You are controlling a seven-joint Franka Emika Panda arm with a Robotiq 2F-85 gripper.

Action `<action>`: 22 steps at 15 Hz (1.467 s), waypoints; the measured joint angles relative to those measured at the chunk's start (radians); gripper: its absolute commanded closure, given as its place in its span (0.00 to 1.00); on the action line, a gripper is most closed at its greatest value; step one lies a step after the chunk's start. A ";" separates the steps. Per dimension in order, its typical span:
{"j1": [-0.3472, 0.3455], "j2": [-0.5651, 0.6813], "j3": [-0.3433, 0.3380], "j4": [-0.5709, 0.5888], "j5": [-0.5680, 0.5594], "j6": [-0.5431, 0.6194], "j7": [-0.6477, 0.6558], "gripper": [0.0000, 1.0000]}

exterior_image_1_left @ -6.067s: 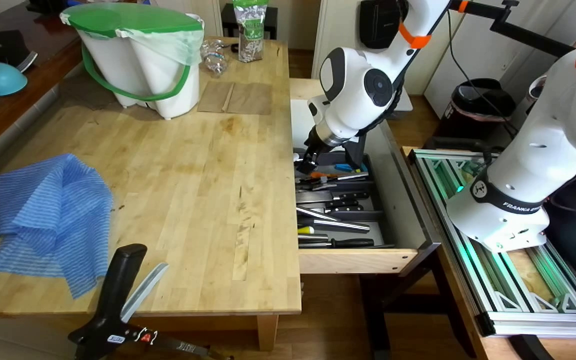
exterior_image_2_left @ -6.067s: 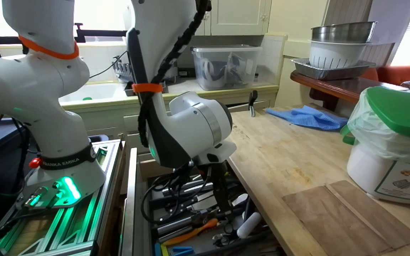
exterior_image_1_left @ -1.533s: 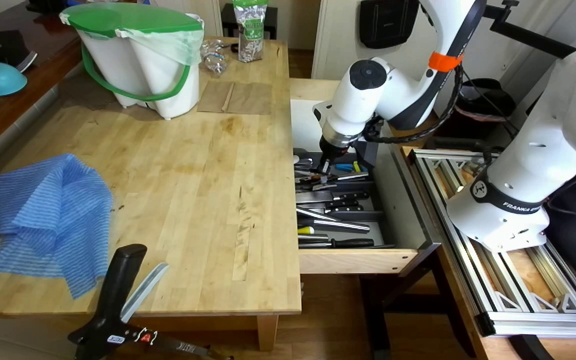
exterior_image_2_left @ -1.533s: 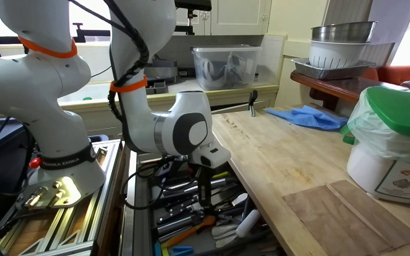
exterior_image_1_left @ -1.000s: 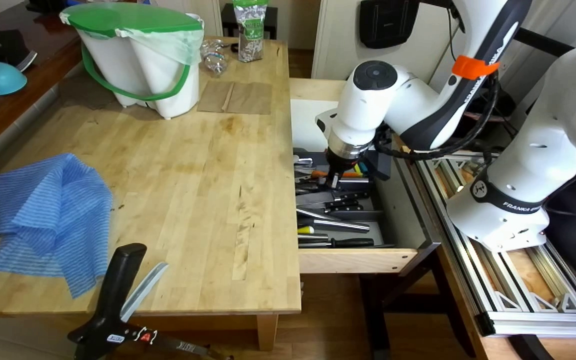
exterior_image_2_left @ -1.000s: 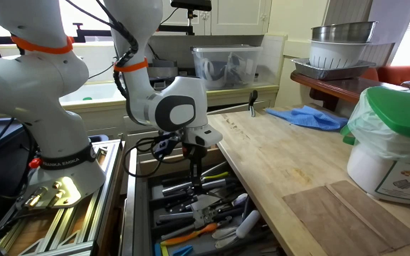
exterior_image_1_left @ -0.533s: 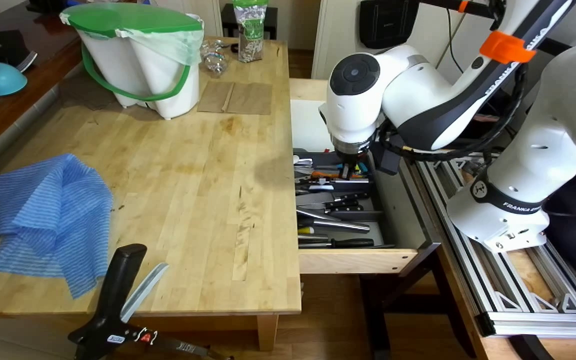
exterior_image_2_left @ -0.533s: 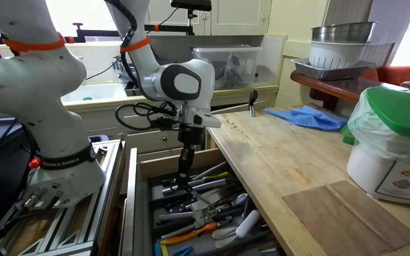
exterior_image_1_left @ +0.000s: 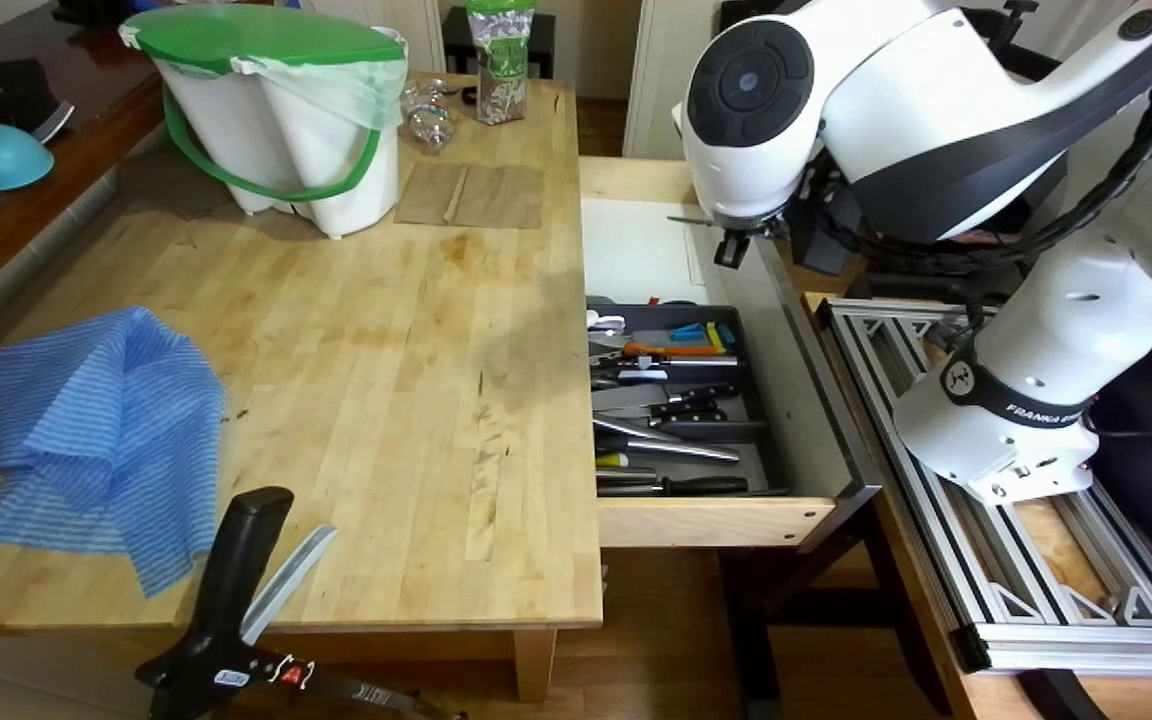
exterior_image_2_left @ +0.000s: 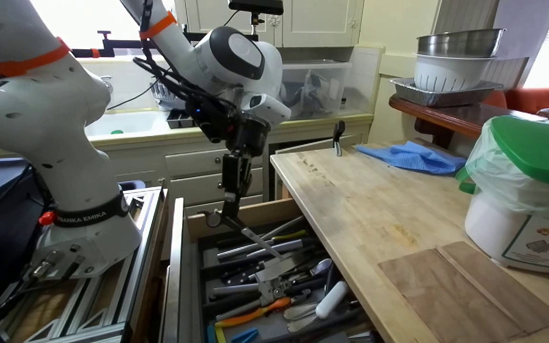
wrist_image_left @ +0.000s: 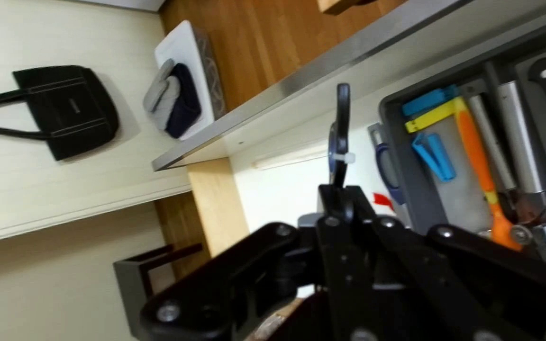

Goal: Take the black scissors out of the open drawer and put it on the counter.

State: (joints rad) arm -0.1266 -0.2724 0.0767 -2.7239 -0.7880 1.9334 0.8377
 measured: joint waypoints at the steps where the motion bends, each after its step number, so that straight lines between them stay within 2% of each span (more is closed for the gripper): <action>1: 0.004 -0.018 0.003 0.003 -0.046 -0.031 0.003 0.98; 5: 0.006 -0.032 -0.014 0.010 -0.302 -0.034 0.002 0.98; 8: 0.005 0.001 -0.060 0.034 -0.531 -0.003 0.000 0.98; 12: 0.007 0.093 -0.109 0.110 -0.810 0.078 0.002 0.98; 16: 0.024 0.219 -0.116 0.208 -1.054 0.121 0.037 0.98; 19: 0.050 0.318 -0.107 0.268 -1.201 0.157 0.107 0.98; 22: 0.068 0.405 -0.086 0.305 -1.255 0.218 0.202 0.98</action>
State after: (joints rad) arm -0.0587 0.1321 -0.0096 -2.4186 -2.0432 2.1514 1.0397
